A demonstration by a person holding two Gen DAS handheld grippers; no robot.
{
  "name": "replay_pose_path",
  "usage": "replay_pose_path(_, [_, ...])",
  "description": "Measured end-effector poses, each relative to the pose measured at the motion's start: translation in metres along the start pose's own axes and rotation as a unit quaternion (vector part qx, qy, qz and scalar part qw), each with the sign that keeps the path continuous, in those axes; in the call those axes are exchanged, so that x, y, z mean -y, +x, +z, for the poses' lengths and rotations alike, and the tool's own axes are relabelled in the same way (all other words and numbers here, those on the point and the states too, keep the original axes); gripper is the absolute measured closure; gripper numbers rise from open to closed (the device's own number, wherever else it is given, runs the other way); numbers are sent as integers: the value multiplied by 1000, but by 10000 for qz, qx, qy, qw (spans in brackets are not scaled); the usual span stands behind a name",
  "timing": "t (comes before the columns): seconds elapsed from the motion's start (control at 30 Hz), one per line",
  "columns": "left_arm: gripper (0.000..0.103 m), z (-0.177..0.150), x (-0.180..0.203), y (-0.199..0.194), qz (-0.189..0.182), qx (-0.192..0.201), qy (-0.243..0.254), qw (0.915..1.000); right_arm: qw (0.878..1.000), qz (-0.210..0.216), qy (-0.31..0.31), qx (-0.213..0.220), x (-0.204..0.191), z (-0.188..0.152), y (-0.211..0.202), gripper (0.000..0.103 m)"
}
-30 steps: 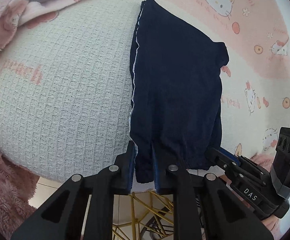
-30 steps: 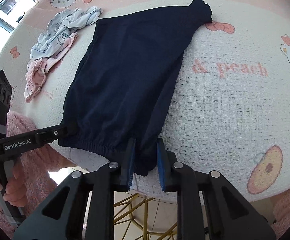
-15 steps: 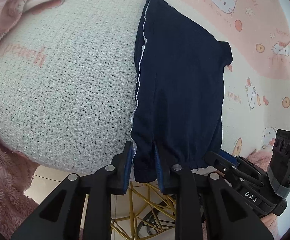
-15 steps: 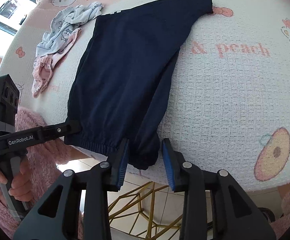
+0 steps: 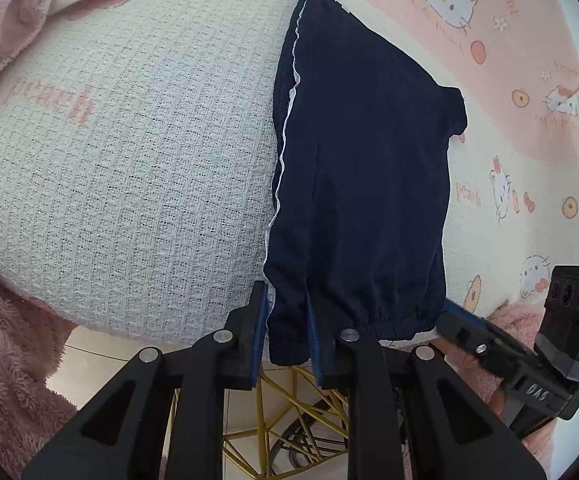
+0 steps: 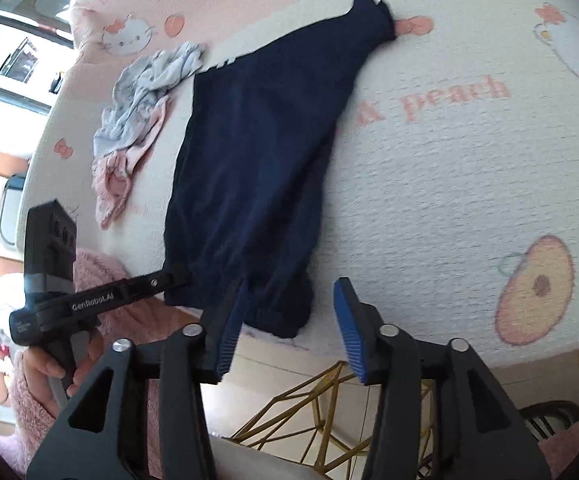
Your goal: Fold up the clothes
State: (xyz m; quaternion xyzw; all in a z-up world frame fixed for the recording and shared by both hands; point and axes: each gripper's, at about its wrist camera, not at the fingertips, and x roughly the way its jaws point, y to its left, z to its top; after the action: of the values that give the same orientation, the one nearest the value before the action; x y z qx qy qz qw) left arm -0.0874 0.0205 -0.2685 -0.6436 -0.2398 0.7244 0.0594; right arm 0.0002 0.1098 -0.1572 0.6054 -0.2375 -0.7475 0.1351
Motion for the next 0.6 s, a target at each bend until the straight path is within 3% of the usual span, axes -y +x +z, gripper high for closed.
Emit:
replay_pose_path(0.07, [85,-1,0,-2,2,19,13,10000,9990,-275,-290,-184,-9,-1,20,57])
replay_pose_path(0.1, [87,-2,-1,-3,5,36,9,10000,9974,-490,-520,-123,-16,-1,23,65])
replay_pose_path(0.13, [88,-4,-1,-7,-12,43,-9,10000,9961,-569,-658,-149,-21,-1,22,88])
replay_pose_path(0.17, [89,-6,-1,-10,-28,50,-26,10000,9966,-487,-640,-173,-22,0,19,91])
replay_pose_path(0.27, [89,-14,1,-19,-345,-12,-149,9993,9990,-261,-324,-189,-13,-3,7,92])
replay_pose_path(0.43, [89,-13,1,-28,-488,-251,-323,9980,9990,280,211,-283,-4,-14,-8,92])
replay_pose_path(0.53, [89,-11,-18,-49,-882,-354,-518,9941,9962,694,495,-191,-2,-9,-23,92])
replay_pose_path(0.6, [89,5,-20,-52,-882,-461,-623,9931,9934,960,625,-110,-2,6,-28,92])
